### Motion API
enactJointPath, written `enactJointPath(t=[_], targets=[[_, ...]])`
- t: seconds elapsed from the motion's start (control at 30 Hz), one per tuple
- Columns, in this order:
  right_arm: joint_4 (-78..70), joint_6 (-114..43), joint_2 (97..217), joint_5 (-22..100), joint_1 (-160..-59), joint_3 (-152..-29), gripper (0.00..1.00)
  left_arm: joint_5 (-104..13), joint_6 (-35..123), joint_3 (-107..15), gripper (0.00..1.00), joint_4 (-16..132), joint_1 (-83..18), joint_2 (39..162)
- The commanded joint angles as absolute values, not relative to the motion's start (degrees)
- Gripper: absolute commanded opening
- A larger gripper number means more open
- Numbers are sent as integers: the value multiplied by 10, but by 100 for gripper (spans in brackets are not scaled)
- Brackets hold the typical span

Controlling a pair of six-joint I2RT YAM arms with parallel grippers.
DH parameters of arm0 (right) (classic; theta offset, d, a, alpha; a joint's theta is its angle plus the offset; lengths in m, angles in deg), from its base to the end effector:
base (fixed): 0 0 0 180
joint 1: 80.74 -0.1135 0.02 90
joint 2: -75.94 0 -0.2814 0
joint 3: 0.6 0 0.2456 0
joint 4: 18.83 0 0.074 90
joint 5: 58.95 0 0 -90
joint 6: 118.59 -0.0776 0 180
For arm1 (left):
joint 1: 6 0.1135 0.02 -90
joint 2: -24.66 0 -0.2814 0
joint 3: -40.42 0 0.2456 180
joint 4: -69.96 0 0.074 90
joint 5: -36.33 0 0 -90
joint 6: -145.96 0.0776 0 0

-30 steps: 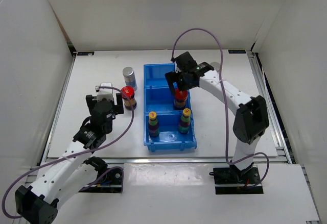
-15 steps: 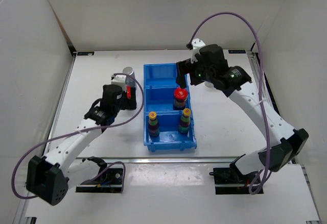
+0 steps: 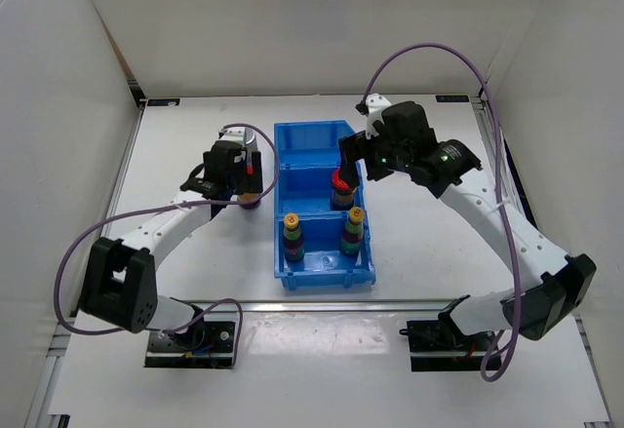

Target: Organize the condiment bottles

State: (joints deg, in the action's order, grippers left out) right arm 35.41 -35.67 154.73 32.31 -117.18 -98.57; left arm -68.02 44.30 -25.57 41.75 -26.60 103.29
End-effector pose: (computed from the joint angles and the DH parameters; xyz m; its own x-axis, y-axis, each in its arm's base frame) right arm 0.2575 0.1922 0.3831 -0.5336 -0.2408 -0.8108 -0.5467 0.8296 0.1134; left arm 0.3035 -0.0935 0.2381 -0.6330 0.0288 -0.7736 0.0382 0.9993 0.0059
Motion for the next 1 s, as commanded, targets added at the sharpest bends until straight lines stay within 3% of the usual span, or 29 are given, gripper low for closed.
enactJointPath(t=[0.0,0.33,0.57,0.63,0.97], targets=[[335,-347,1516,318,-1174,-985,100,-672,430,-286,100,438,-261,1053],[352,-342,1499,312,-1174,-974,100,-694,420,-312,97,461,-261,1106],[364,-342,1493,307,-1174,-969,100,-705,437,-333,55,450,-261,1066],[369,-342,1493,307,-1174,-969,100,-705,437,-344,51,441,-261,1040],[380,-332,1482,275,-1174,-964,100,-707,493,-503,51,379,-347,978]])
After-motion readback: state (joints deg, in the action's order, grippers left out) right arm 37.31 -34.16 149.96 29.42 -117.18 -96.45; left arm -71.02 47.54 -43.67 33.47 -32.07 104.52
